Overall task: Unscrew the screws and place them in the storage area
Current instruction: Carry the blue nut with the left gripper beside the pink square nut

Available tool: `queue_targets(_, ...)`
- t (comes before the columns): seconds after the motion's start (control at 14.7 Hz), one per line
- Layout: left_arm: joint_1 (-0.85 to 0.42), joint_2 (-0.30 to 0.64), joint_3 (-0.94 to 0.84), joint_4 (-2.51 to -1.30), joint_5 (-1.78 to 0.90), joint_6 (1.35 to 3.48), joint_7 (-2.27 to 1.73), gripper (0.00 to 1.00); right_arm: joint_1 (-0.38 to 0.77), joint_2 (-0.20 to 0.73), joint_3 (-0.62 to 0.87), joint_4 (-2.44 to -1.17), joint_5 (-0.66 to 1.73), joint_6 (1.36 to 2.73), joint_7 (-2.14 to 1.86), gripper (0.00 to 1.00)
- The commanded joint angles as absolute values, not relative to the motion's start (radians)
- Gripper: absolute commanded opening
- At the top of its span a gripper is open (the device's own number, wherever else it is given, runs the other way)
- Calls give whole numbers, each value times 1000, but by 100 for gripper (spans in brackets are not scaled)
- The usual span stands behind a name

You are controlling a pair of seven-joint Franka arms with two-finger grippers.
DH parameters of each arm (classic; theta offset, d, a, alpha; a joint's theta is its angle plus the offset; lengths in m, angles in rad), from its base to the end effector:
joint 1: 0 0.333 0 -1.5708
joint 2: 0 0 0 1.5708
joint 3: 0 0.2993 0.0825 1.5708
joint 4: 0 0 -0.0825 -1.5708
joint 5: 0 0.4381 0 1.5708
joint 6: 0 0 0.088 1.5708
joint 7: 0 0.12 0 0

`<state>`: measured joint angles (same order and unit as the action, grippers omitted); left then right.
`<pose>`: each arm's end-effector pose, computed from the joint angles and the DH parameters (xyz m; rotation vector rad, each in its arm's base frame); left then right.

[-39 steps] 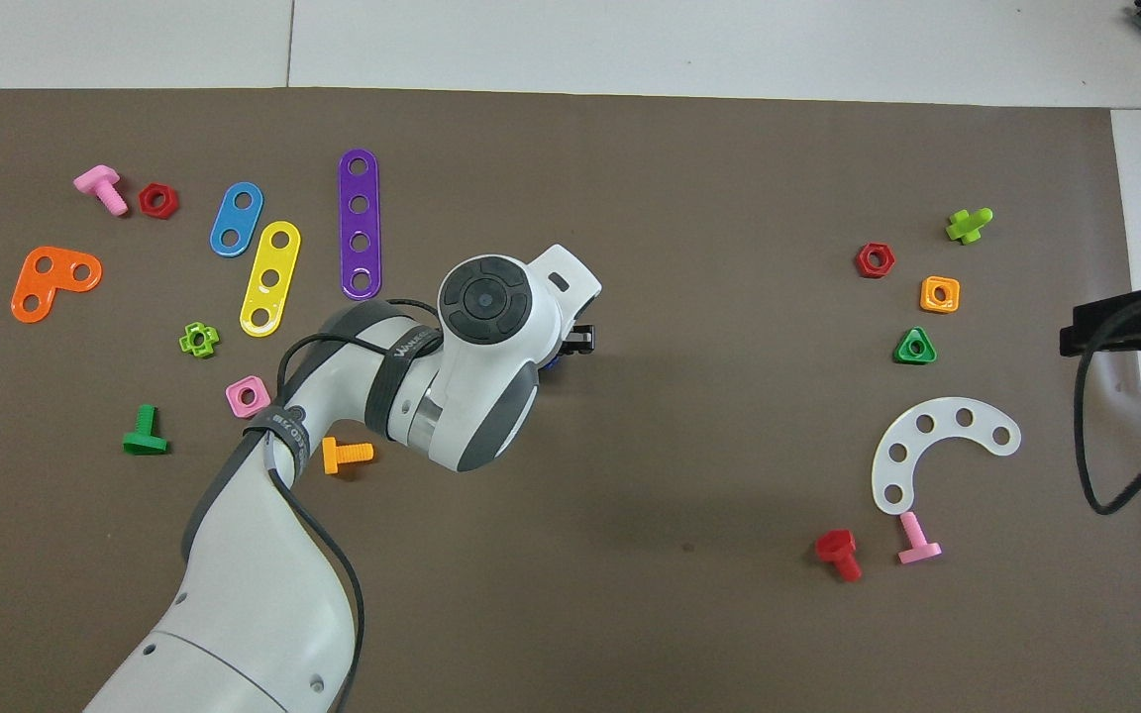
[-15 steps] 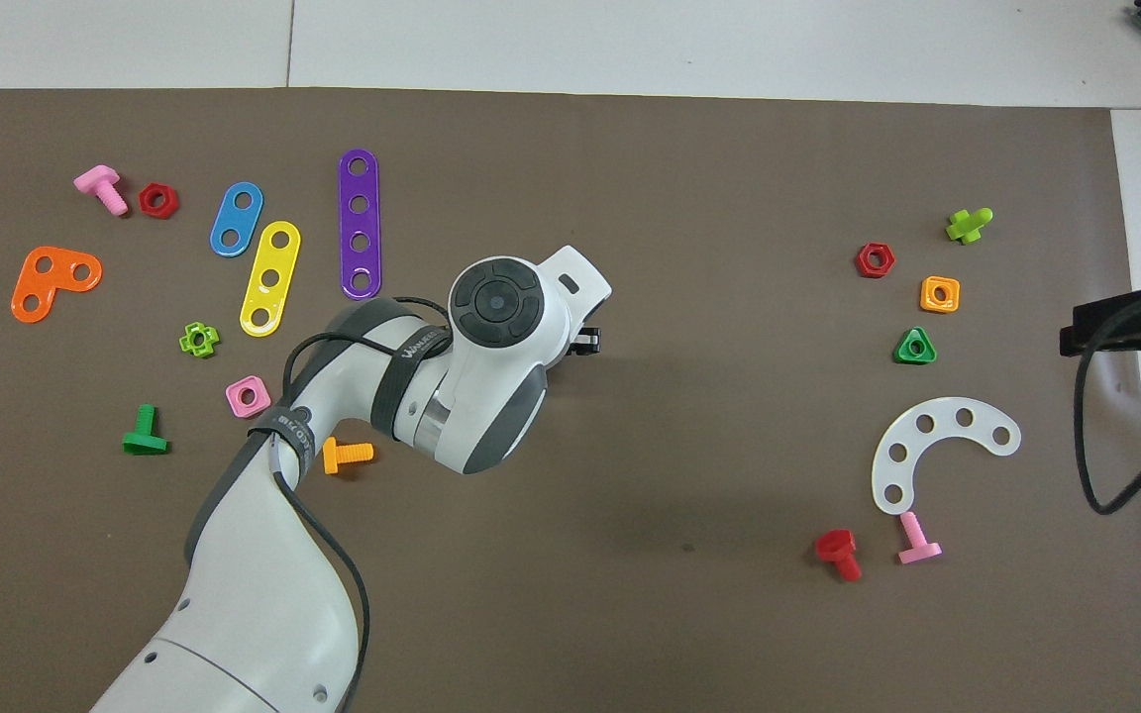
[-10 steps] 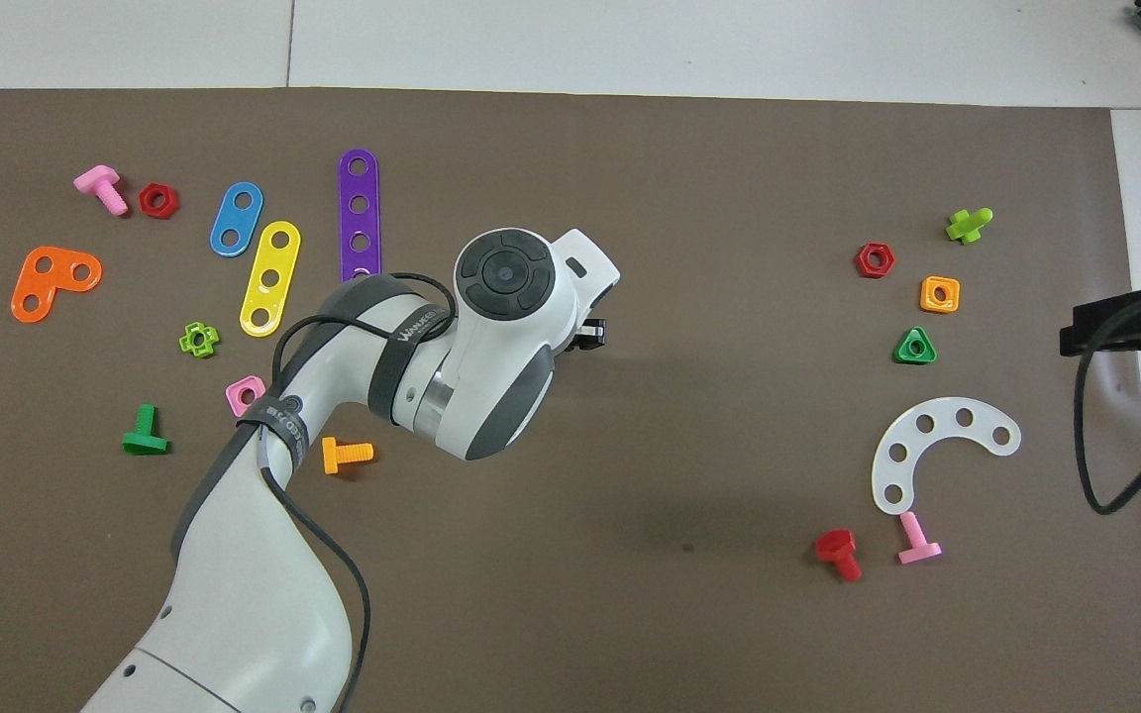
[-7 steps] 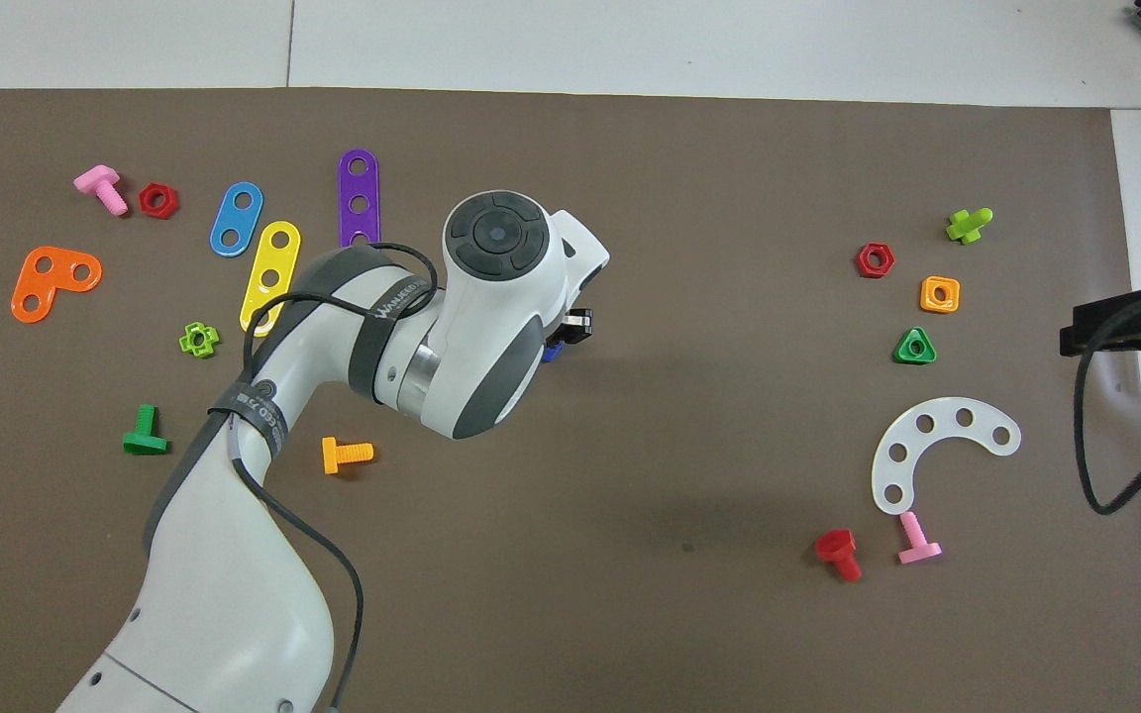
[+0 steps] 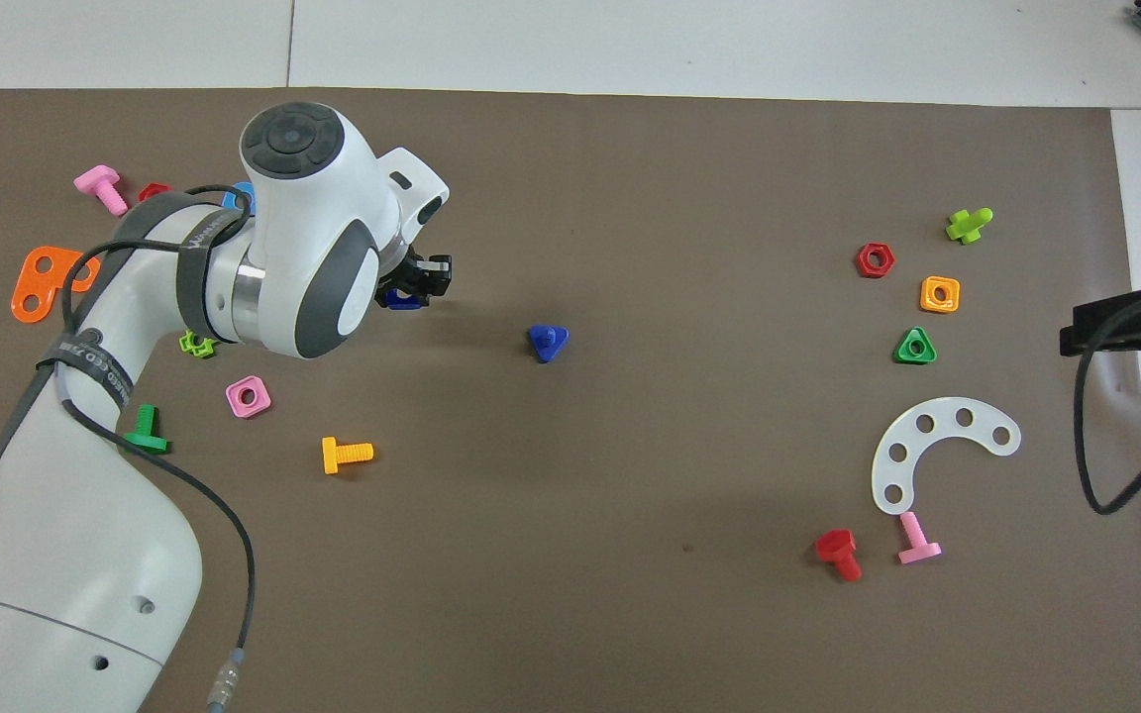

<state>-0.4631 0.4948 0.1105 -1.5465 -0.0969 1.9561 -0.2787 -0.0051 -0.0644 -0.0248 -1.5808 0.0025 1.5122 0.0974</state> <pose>0.6705 -0.2634 0.3069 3.1295 -0.0701 -0.1388 0.5833 -0.0176 0.6228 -3.1313 0.1993 0.0068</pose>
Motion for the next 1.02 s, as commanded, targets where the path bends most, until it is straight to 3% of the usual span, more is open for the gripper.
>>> queue_targets(0.0, -419, 422, 103, -1698, -91, 1965, -162, 26, -9, -81, -18, -1600, 3, 1525, 107, 100)
queue_targets(0.34, -393, 379, 103, -1819, -91, 1974, -69, 27, -8, -83, -18, -1600, 3, 1525, 107, 100)
queue_targets(0.41, -393, 376, 103, -1828, -91, 1985, -61, 31, -9, -81, -18, -1600, 3, 1525, 107, 100)
queue_targets(0.48, -393, 376, 103, -1838, -91, 2000, -58, 53, -9, -81, -18, -1600, 3, 1525, 107, 100)
queue_targets(0.54, -394, 376, 103, -1839, -91, 2008, -60, 87, -9, -81, -20, -1600, 3, 1525, 107, 100)
queue_targets(0.61, -396, 376, 103, -1838, -89, 2008, -61, 100, -9, -81, -20, -1600, 3, 1525, 107, 100)
queue_targets(0.95, -385, 374, 118, -1778, -80, 1987, -60, 100, -9, -81, -20, -1600, 3, 1526, 107, 100)
